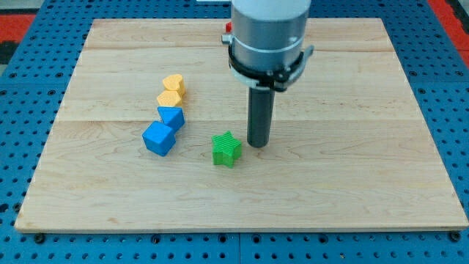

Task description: Push the green star into the red circle

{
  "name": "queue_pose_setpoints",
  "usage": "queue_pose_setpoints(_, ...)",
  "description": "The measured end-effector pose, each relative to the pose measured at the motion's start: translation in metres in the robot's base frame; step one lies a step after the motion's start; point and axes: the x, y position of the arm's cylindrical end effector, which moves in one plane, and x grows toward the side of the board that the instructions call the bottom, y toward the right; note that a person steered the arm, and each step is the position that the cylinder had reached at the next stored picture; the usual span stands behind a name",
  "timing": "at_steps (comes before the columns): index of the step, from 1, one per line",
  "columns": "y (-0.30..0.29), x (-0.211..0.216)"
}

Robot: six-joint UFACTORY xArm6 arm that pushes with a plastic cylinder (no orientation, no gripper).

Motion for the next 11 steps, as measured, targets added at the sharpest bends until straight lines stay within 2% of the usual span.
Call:
queue_pose_setpoints(1,0.029,0.067)
queue_pose_setpoints(2,-0.019,0.078)
queue_pose_setpoints(3,-0.066,0.038)
queue_pose_setpoints(4,-0.066,-0.026)
queue_pose_setpoints(5,-0.002,-0.061)
queue_pose_setpoints(6,0.030,-0.049)
queue_pose_setpoints(7,0.028,-0.077)
queue_pose_setpoints(8,0.028,-0.138)
queue_pose_setpoints(9,0.059,-0.125)
queue_pose_setpoints(10,0.075,-0.133)
queue_pose_setpoints(11,0.077,-0.185)
